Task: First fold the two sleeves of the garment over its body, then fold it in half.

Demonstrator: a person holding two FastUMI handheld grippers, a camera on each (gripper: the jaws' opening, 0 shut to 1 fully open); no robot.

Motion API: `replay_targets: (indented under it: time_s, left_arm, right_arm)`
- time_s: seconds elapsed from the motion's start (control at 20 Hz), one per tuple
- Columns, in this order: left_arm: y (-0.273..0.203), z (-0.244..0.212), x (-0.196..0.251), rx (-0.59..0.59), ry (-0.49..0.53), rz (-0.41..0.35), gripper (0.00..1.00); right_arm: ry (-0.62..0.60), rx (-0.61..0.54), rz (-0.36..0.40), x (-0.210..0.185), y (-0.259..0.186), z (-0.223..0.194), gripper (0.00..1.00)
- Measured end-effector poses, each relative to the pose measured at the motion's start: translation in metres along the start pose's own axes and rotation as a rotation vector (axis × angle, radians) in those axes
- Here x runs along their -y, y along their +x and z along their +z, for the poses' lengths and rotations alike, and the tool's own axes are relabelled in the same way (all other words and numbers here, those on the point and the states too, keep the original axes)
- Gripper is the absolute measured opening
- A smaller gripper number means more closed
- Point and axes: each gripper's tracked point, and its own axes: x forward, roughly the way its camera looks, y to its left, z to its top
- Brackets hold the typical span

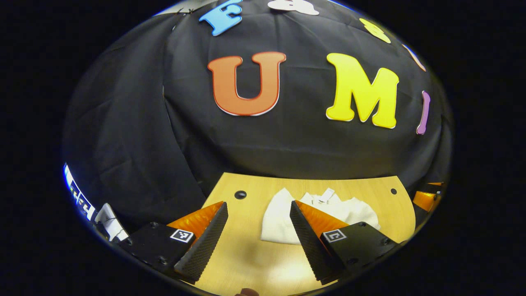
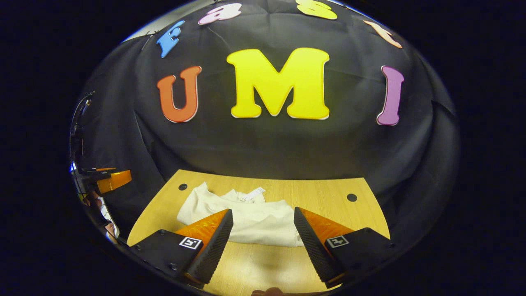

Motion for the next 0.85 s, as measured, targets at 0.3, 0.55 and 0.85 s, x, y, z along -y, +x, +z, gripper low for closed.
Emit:
replay_targets:
  time_s: [0.3,0.55,0.85]
  left_arm:
    - [-0.069,0.004,0.003,0.185,0.014,-0.003,0.98]
    - [-0.114,0.011,0.024,0.266,0.015,-0.052,0.97]
    - [-0.121,0.007,0.028,0.290,-0.036,-0.063,0.97]
  right_arm:
    - [-0.033,0.242,-0.095,0.002,-0.089,0.015,0.94]
    - [0.022,0.348,-0.174,0.015,-0.137,0.022,0.94]
    - [-0.024,0.362,-0.105,-0.018,-0.145,0.009,0.94]
